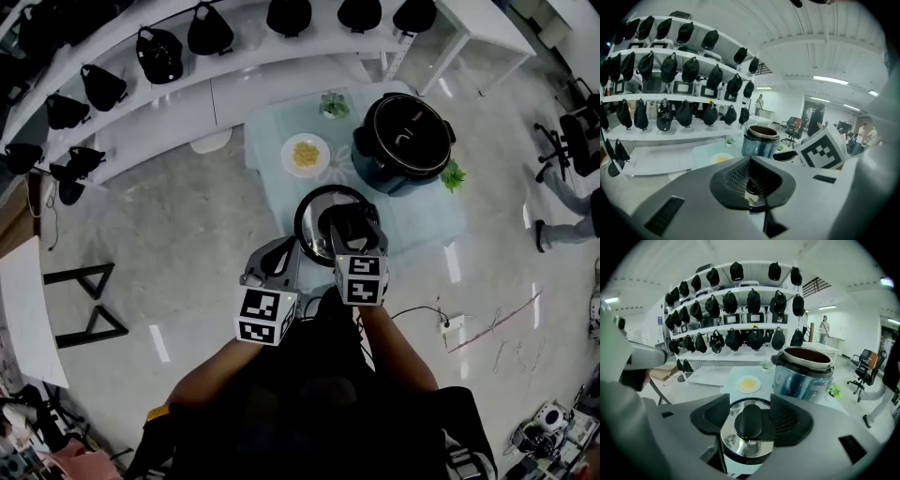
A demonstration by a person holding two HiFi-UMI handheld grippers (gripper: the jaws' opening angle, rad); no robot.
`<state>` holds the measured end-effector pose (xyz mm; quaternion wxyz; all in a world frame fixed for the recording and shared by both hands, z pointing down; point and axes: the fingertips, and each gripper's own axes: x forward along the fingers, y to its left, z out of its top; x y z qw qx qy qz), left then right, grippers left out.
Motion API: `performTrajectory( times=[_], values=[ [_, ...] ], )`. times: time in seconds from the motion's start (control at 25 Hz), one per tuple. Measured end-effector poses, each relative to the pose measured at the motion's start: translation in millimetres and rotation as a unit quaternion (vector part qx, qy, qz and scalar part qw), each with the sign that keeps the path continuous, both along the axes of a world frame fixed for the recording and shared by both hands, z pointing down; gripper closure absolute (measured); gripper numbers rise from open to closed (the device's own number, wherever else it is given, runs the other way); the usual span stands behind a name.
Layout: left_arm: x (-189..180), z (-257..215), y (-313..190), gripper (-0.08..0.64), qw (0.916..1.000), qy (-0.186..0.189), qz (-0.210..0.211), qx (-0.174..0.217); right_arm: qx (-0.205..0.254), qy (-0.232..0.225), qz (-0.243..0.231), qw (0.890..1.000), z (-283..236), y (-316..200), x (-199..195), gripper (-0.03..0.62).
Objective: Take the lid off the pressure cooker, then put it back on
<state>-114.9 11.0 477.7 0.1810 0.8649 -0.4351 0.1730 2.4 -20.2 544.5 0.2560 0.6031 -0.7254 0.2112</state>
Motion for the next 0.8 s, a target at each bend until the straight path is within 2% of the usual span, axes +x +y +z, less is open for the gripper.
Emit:
performTrajectory(
  times=[0.2,0.48,0.8],
  values=[
    [10.4,-21.2,14.3,0.552,0.9991,0.01,0.036,0.017,0.041,-0.015,0.018,0.999,-47.3,32.3,0.6,0.342],
    [26.0,-35.8,34.3,0.554,0.9971,0.022,0.067,0.027,0.073,-0.028,0.037,0.996,-92.1,68.4,7.7,0.381],
    [51.6,-60.0,48.4,0.554,0.9953,0.024,0.076,0.056,0.093,-0.035,0.011,0.995,-123.3,94.2,12.3,0.425]
  ],
)
